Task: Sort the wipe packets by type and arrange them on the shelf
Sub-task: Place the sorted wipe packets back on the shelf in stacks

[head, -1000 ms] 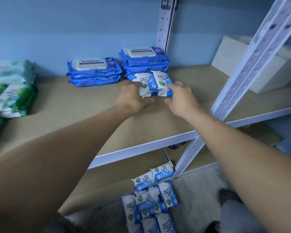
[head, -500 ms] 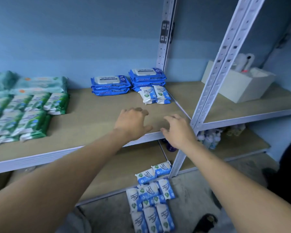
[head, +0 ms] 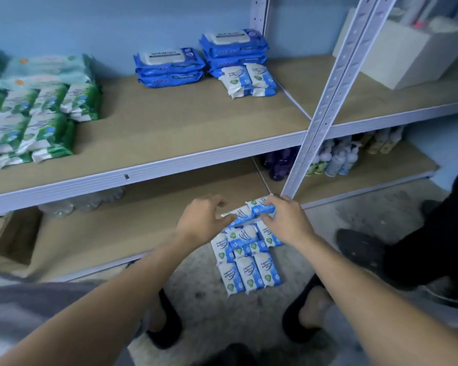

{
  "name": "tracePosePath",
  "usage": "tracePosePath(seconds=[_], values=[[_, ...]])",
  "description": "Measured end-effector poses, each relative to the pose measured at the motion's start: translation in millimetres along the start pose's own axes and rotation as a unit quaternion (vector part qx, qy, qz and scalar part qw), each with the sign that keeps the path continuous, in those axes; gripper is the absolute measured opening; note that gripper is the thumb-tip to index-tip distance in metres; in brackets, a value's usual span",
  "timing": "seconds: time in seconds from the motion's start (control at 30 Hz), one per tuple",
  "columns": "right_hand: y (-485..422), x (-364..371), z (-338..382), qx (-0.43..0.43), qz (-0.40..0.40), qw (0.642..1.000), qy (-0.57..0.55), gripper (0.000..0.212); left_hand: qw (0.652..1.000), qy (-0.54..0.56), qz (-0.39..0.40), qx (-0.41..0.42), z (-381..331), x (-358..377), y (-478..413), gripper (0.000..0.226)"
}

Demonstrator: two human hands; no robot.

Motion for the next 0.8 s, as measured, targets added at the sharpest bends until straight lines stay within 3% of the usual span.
tracePosePath(seconds=[0.33, 0.8], values=[[27.1, 101.1, -128.7, 0.160, 0.128, 0.979, -0.025, 0.038, 0.962, 0.077, 0.202, -0.169, 62.8, 172.2, 48.7, 0.053], [33.2, 195.6, -226.9, 0.284, 0.176, 0.934, -0.126, 0.050, 0.885, 0.170, 0.211, -0.378, 129.7, 291.0, 23.7, 0.041]])
Point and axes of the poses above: each hand's wrist, its own y-axis away from the middle knuckle, its own x-axis out of the palm, z = x × y, the point moved 8 cm from there along -y, towards the middle knuckle, and after that the axes turned 12 degrees about -y, right-handed, at the moved point
